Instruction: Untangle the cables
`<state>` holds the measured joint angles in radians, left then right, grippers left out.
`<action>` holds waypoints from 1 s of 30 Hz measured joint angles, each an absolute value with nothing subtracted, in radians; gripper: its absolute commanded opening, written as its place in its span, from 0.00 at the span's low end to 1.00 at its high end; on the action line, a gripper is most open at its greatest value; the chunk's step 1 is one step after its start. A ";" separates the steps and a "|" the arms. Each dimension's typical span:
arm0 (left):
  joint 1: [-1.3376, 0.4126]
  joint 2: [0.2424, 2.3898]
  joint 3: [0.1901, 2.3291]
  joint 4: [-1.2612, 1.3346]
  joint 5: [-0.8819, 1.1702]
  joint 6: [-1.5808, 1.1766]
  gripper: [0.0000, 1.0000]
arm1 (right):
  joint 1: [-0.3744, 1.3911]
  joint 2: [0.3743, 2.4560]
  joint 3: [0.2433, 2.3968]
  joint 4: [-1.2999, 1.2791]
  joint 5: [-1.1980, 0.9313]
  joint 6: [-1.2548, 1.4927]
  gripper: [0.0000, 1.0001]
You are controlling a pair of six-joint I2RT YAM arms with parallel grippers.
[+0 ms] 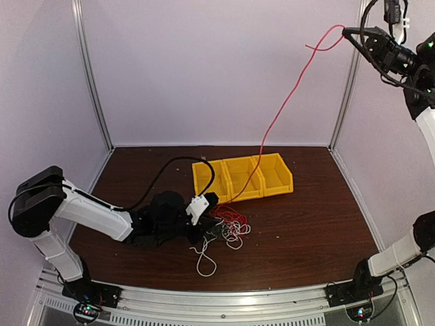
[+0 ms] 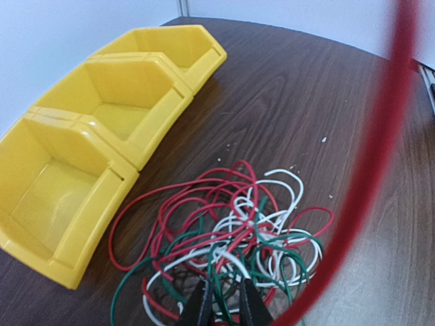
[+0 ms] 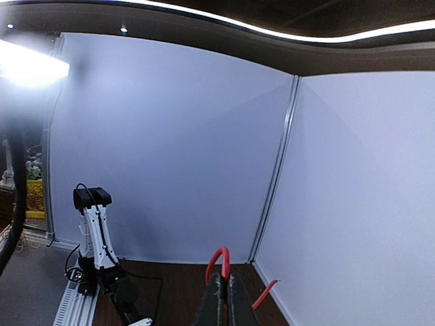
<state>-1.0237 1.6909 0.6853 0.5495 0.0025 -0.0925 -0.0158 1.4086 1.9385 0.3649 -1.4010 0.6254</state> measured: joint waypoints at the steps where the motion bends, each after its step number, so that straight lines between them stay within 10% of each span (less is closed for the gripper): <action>1: -1.024 1.656 0.670 0.526 -0.020 -0.100 0.18 | -0.019 1.377 1.885 0.270 -1.394 0.536 0.00; 15: -1.024 1.626 0.747 0.425 -0.172 -0.141 0.17 | -0.050 1.084 1.060 -0.855 -0.774 -0.809 0.00; 22: -1.024 1.670 0.779 0.424 -0.136 -0.161 0.17 | -0.092 1.042 0.910 -0.942 -0.580 -1.012 0.65; 30: -1.024 1.670 0.810 0.447 -0.090 -0.163 0.19 | 0.069 1.040 0.914 -0.899 -0.585 -1.004 0.71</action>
<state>-1.0237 1.6703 0.8104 0.4469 -0.0902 -0.1631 0.0692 1.0405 0.9138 -0.8989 -0.5846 -1.0042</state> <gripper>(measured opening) 0.183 0.722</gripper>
